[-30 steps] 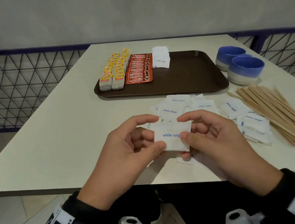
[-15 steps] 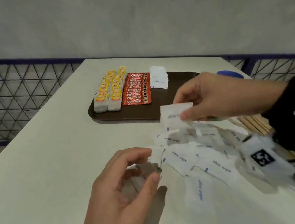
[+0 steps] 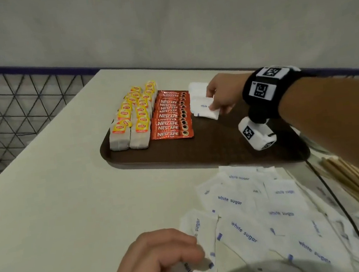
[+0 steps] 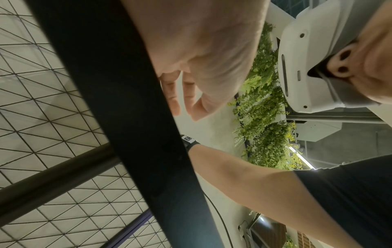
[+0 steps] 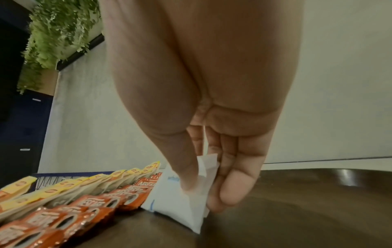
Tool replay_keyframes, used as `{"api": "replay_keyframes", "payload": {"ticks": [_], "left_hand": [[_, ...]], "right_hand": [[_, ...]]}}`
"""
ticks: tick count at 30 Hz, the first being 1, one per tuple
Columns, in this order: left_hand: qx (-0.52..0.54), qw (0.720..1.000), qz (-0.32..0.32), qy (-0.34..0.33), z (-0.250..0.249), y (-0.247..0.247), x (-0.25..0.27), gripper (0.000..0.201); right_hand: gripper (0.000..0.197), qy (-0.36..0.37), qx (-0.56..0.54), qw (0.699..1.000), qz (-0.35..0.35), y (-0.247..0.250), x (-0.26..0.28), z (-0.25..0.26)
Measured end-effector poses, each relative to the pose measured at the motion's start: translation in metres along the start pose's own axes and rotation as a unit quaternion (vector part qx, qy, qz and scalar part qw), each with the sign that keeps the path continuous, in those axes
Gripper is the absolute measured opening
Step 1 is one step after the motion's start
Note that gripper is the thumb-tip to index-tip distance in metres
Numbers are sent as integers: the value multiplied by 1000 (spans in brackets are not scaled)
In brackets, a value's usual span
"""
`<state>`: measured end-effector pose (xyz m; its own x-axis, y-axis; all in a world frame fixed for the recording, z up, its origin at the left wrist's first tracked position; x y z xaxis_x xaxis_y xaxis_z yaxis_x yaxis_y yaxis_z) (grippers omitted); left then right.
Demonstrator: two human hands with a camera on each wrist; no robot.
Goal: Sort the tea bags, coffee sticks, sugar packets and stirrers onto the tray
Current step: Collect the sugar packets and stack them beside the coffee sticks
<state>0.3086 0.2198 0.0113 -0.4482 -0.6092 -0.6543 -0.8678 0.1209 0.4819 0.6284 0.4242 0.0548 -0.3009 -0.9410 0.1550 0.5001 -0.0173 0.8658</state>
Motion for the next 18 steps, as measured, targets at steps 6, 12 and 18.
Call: {"api": "replay_keyframes", "payload": {"ticks": [6, 12, 18], "left_hand": [[-25, 999, 37, -20, 2, -3, -4, 22], [-28, 999, 33, -6, 6, -2, -2, 23], [-35, 999, 27, 6, 6, -2, 0, 26]], "right_hand": [[23, 0, -12, 1000, -21, -1, -11, 3], [57, -30, -32, 999, -26, -2, -6, -9], [72, -52, -53, 997, 3, -13, 3, -8]]}}
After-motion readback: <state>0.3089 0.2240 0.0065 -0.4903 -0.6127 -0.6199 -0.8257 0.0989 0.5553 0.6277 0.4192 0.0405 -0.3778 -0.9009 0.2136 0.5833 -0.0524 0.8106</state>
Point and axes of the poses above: each hand's wrist, its own x-axis away from the middle knuckle, its own y-axis out of the back of the hand, z = x × y, the point moved 8 cm from there along -x, towards the middle knuckle, and after that the axes turned 13 degrees about -x, right-handed, at the moved point
